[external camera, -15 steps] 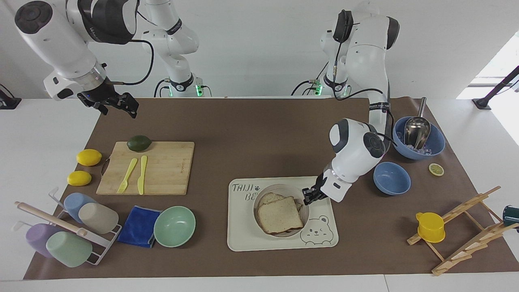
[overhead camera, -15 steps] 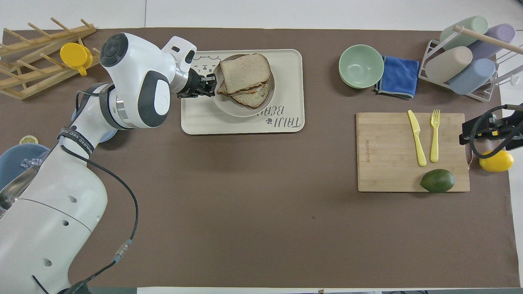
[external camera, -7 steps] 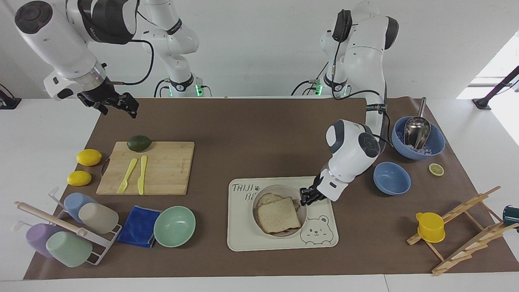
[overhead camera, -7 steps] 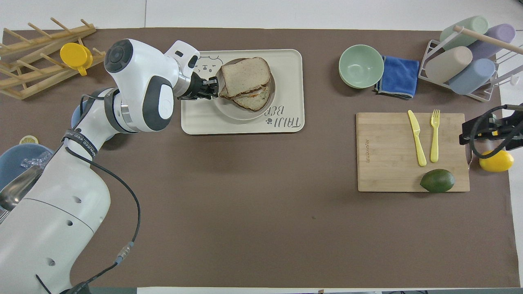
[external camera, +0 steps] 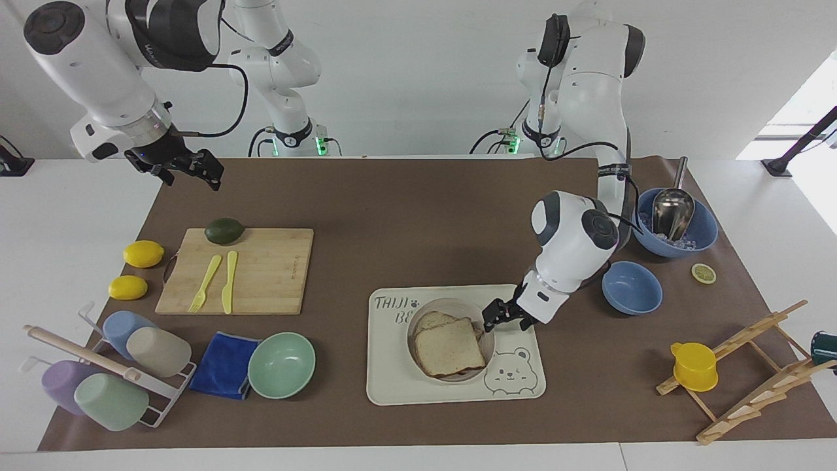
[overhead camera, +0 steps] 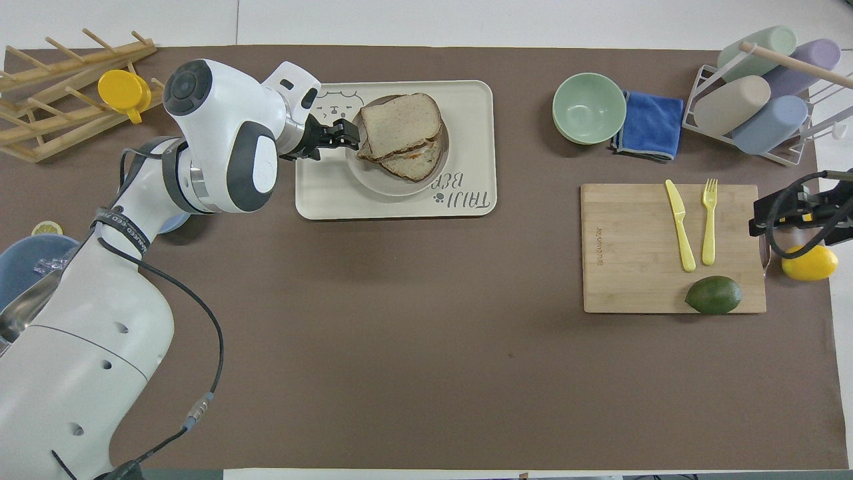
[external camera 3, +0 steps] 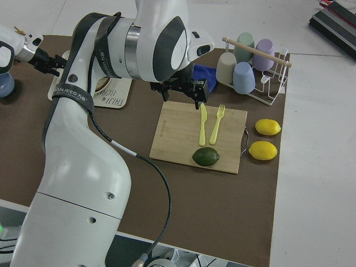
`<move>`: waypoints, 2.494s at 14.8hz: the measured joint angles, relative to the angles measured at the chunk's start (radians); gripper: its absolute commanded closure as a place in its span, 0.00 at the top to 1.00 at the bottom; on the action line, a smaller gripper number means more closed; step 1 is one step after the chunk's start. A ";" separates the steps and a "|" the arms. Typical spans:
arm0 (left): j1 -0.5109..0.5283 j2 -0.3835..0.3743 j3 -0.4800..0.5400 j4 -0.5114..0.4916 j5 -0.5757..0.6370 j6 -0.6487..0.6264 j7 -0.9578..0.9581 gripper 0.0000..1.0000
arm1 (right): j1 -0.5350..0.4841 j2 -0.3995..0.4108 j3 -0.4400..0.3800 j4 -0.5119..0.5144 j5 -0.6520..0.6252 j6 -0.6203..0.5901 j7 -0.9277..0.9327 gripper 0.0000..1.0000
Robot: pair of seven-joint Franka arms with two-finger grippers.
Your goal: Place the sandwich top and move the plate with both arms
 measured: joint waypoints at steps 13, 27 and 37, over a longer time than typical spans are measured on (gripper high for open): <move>0.008 -0.265 0.150 0.001 0.208 -0.327 0.003 1.00 | 0.000 0.000 0.000 0.000 0.000 0.000 0.000 1.00; 0.075 -0.581 0.122 -0.057 0.277 -0.772 0.024 1.00 | 0.000 0.000 0.000 0.000 0.000 0.000 0.000 1.00; 0.184 -0.613 -0.014 -0.123 0.277 -0.725 0.035 1.00 | 0.000 0.000 0.000 0.000 0.000 0.000 0.000 1.00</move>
